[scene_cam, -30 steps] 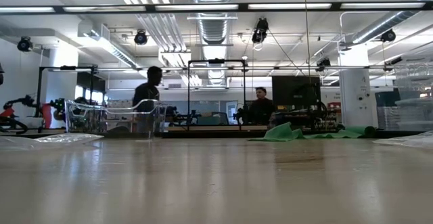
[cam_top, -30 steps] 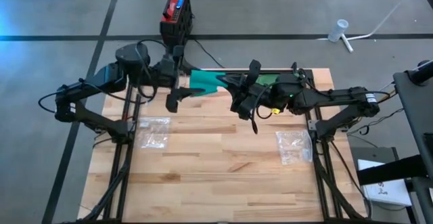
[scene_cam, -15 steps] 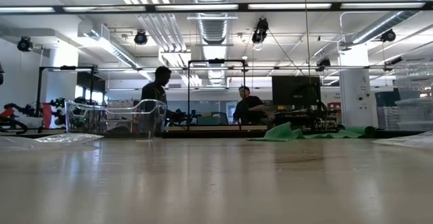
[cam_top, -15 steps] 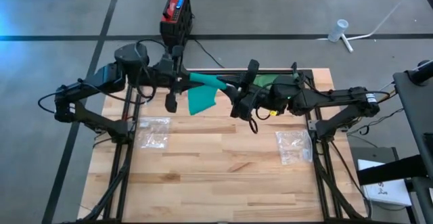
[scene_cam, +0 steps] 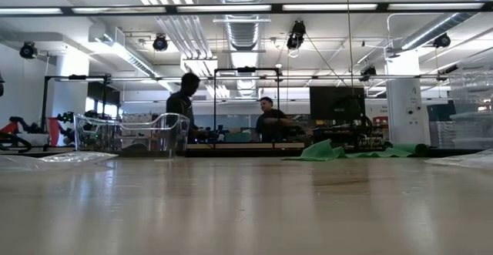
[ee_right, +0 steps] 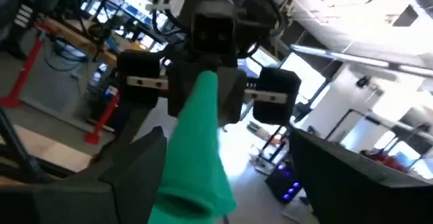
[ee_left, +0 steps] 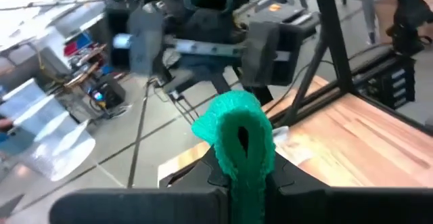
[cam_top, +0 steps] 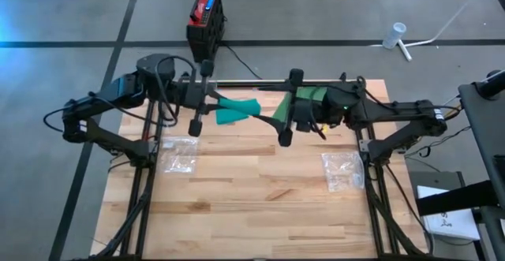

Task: Roll bandage
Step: Roll the blue bandage

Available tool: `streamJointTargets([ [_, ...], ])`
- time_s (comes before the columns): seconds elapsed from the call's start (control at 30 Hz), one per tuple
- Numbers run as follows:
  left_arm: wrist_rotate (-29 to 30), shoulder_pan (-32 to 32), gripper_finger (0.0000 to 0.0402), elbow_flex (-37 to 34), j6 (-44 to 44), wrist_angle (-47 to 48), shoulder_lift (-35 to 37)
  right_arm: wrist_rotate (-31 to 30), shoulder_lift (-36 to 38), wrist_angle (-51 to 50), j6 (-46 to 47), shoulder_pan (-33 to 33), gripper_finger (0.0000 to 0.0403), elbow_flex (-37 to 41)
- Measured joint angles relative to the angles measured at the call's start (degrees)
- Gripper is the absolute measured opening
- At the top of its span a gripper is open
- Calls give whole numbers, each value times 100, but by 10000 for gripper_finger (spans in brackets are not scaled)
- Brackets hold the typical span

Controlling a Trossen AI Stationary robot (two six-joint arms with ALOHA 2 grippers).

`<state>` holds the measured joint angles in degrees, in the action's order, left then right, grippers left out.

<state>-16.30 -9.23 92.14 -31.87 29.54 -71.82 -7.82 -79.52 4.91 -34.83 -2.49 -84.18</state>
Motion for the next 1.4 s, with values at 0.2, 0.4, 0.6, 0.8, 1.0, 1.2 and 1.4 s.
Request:
streamJointTargets([
  [0.2,-23,19,9,-2,-366,-24,-80,338,-176,-76,396,194,255,-36],
  [0.4,82,19,9,-2,-265,-60,-86,438,-204,-133,543,249,200,-51],
  [0.6,487,19,9,-2,-102,13,-47,318,-107,-172,352,255,190,-51],
  [0.8,792,19,9,-2,241,238,231,362,863,-1271,589,206,233,28],
  [1.0,774,56,9,-103,425,254,445,363,2184,-1648,1260,130,254,988],
  [1.2,779,58,9,-201,831,256,397,341,3961,-1287,1636,-85,203,3071],
  [1.4,831,58,9,-232,1151,239,209,1004,5483,-1389,2917,-126,146,4347],
])
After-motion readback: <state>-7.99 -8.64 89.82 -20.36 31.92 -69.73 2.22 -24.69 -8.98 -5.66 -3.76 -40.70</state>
